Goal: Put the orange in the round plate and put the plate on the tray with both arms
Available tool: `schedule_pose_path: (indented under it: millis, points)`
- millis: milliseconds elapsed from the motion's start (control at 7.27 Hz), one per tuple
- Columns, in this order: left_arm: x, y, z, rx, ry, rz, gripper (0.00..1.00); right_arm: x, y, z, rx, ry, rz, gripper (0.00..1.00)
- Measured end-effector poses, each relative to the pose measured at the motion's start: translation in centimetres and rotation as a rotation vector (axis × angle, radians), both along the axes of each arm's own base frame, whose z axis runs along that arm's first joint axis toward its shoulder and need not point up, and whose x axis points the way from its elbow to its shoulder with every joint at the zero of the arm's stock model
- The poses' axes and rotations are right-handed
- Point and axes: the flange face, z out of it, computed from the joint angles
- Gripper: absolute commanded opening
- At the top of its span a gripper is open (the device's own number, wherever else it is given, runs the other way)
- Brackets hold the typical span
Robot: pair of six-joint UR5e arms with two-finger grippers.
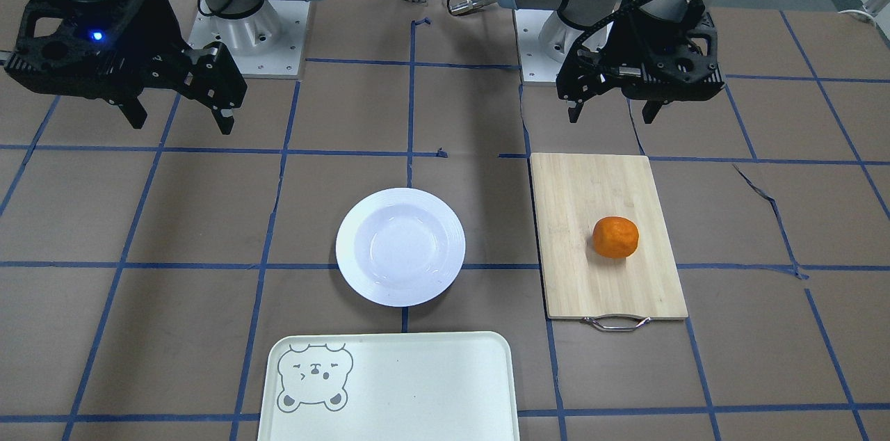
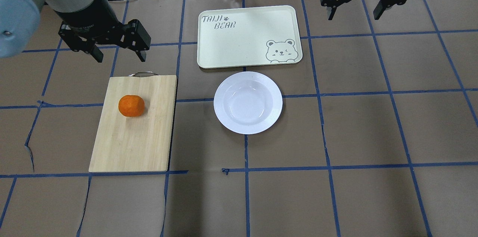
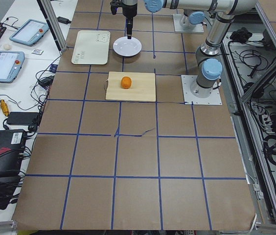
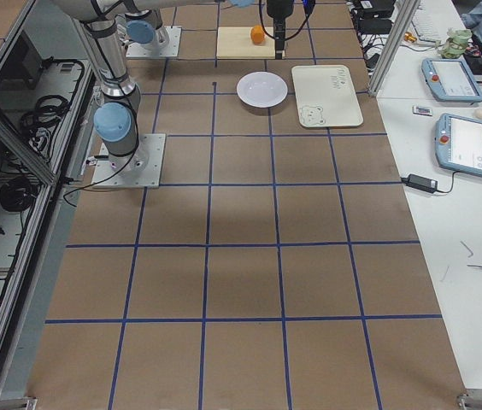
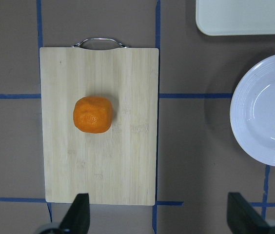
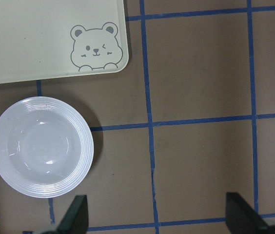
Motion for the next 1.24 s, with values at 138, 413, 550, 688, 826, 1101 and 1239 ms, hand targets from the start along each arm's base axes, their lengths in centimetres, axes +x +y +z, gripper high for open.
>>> schedule_pose_path:
  millis: [138,413,550,688,826,1101,1239]
  points:
    - [0.0,0.0,-0.1,0.003,0.0,-0.009,1.0,0.1,0.4,0.3,-0.003,-0.002,-0.007,1.0]
    - [0.0,0.0,-0.1,0.004,0.007,-0.02,1.0,0.3,1.0,0.6,-0.005,-0.002,-0.009,1.0]
    - [0.1,-0.1,-0.1,0.004,0.017,-0.022,1.0,0.3,1.0,0.5,-0.004,-0.002,-0.009,1.0]
    - [0.2,-0.1,-0.1,0.004,0.021,-0.041,1.0,0.3,1.0,0.5,-0.004,-0.002,-0.009,1.0]
    - [0.1,-0.1,-0.1,0.006,0.022,-0.069,1.0,0.3,1.1,0.3,0.0,-0.001,-0.008,1.0]
    - [0.2,0.0,-0.4,0.011,0.022,-0.087,1.0,0.3,1.2,-1.0,0.024,0.0,-0.008,1.0]
    - [0.3,0.0,-0.6,0.017,0.024,-0.085,1.0,0.3,1.3,-1.4,0.031,-0.001,-0.008,1.0]
